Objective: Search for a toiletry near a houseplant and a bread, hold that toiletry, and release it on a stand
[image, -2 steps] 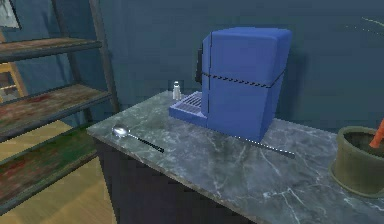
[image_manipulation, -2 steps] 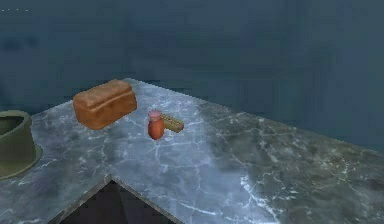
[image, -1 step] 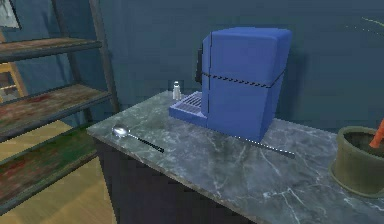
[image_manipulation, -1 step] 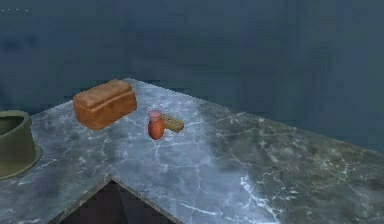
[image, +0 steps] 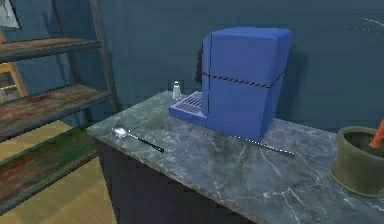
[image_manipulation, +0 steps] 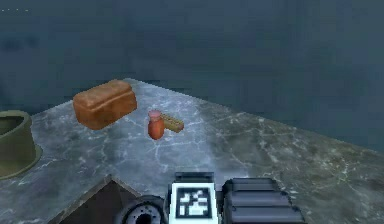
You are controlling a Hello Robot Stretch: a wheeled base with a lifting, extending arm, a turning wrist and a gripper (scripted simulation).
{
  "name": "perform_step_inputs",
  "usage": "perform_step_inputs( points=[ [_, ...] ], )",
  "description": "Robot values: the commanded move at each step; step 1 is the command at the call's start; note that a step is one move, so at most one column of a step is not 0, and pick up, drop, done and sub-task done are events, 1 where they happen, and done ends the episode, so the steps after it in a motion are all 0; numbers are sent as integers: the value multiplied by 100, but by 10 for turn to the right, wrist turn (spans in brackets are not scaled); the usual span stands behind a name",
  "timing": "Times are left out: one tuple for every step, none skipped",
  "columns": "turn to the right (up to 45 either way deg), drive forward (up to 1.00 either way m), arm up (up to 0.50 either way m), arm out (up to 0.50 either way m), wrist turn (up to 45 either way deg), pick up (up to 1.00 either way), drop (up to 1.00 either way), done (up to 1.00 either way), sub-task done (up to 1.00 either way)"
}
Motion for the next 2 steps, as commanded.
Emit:
perform_step_inputs(
  points=[
    [0, 0, 0, 36, 0, 0, 0, 0, 0],
    [0, 0, 0, 0, 450, 0, 0, 0, 0]
  ],
)
